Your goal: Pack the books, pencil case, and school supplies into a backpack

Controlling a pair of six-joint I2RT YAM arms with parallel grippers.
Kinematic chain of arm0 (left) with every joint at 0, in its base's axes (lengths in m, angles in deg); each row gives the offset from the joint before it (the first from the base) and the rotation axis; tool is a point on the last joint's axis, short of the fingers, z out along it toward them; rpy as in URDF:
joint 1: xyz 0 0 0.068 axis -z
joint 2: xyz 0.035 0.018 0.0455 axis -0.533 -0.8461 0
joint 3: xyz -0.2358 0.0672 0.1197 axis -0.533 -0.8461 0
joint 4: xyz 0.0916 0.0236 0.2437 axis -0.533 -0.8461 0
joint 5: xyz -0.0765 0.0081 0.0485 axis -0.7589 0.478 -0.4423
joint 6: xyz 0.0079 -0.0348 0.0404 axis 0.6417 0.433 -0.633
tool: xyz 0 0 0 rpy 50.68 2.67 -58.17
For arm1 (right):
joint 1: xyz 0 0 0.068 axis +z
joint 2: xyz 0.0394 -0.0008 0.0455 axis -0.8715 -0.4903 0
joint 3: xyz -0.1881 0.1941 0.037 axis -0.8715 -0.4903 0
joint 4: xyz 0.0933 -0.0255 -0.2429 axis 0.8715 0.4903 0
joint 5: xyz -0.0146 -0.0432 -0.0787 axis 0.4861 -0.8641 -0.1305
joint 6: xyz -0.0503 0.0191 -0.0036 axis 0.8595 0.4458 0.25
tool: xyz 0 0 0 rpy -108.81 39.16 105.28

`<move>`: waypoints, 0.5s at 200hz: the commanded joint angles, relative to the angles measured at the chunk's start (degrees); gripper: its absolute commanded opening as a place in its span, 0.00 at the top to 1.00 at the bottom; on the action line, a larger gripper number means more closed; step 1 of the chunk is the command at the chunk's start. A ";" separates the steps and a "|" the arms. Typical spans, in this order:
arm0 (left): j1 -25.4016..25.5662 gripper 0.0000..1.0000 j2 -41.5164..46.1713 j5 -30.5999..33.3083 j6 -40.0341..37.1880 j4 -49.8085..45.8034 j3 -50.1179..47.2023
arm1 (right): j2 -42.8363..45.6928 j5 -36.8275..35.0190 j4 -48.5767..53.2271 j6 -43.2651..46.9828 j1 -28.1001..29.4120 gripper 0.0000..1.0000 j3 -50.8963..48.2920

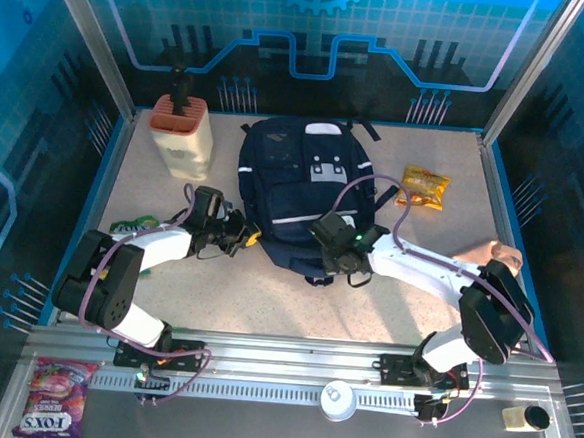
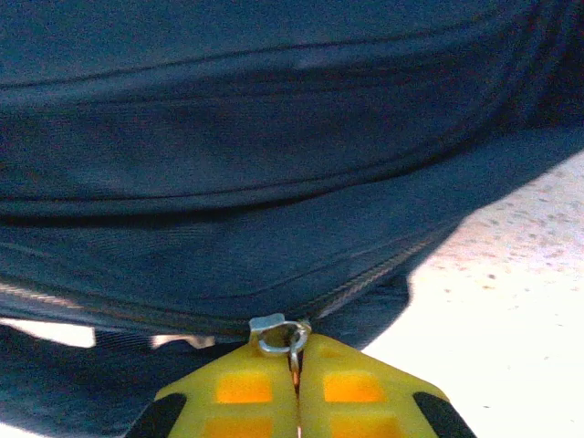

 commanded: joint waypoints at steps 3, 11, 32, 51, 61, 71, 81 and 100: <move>-1.66 1.00 1.41 3.51 -2.43 -3.95 1.28 | 1.75 -3.32 4.06 0.46 -3.04 0.94 -2.20; -1.76 1.00 1.72 3.83 -3.01 -4.68 1.35 | 1.92 -2.95 2.93 1.23 -3.78 0.93 -2.74; -1.94 1.00 3.08 4.84 -4.86 -7.00 1.75 | 2.39 -2.29 -0.20 3.82 -4.86 0.94 -3.06; -1.94 0.88 5.08 6.48 -8.75 -11.53 2.99 | 2.78 -0.81 -2.92 7.44 -4.71 0.97 -2.13; -1.94 0.80 6.61 7.88 -11.95 -15.12 4.10 | 3.23 0.36 -4.94 10.03 -4.07 0.97 -1.78; -1.95 0.69 8.34 9.01 -15.87 -19.16 5.55 | 3.66 1.97 -6.47 12.20 -3.63 0.98 -1.50; -1.79 0.60 10.33 10.14 -20.11 -23.10 7.31 | 4.08 4.27 -8.09 14.38 -3.16 0.98 -1.39; -0.74 0.46 14.04 11.68 -27.87 -29.14 10.45 | 5.23 10.23 -11.75 17.78 -2.78 0.99 -1.73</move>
